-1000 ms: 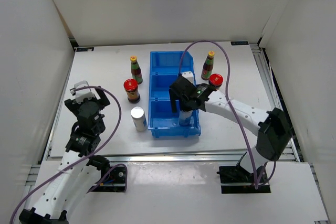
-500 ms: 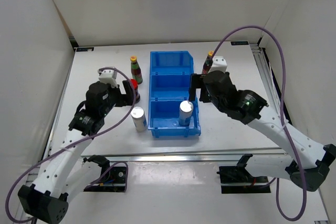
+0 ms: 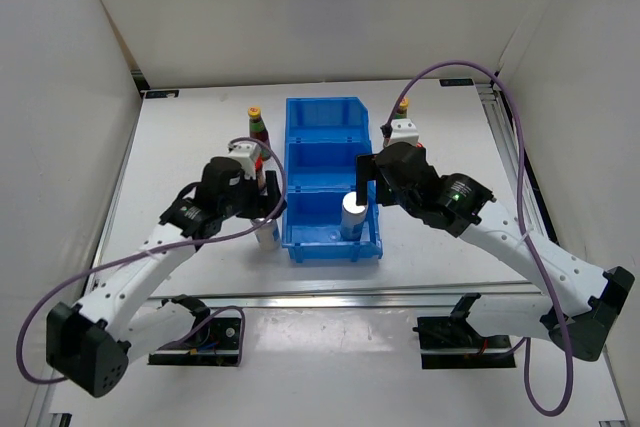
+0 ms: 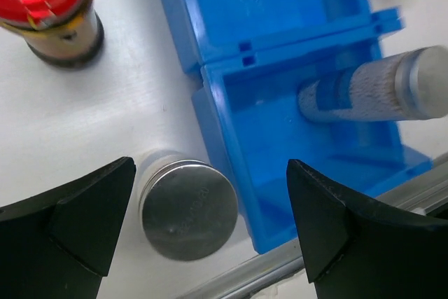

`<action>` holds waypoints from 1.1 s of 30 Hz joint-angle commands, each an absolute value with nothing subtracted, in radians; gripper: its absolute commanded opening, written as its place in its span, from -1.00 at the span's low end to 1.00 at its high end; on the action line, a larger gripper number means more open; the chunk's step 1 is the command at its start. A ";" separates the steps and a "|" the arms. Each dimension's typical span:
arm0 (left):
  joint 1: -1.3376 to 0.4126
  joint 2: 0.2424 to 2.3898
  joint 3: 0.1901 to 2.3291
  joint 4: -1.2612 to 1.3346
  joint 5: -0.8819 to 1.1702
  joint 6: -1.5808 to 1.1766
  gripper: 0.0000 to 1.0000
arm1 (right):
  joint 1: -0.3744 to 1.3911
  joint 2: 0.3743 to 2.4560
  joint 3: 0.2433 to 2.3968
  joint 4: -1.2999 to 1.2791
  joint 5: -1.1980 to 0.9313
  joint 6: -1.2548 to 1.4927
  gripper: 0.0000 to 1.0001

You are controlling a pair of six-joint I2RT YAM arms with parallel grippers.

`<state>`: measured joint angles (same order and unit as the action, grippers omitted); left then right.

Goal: Organize the condiment bottles

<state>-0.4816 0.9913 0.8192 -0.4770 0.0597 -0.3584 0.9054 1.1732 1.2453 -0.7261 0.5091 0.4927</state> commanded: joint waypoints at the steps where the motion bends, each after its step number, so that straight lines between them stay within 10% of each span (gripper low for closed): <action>1: -0.525 1.057 0.844 -0.554 -0.021 -0.394 1.00 | 0.908 1.163 1.238 -0.695 0.503 0.477 1.00; 23: -0.560 1.138 0.811 -0.626 -0.163 -0.508 0.83 | 0.899 1.192 1.229 -0.695 0.485 0.477 1.00; 33: -0.560 1.183 0.831 -0.626 -0.144 -0.499 0.10 | 0.890 1.192 1.220 -0.704 0.476 0.477 1.00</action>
<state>-0.5587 1.1721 0.8211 -0.6048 -0.1497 -0.4965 0.8959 1.1927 1.2282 -0.7231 0.4789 0.4889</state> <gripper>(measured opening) 0.707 0.998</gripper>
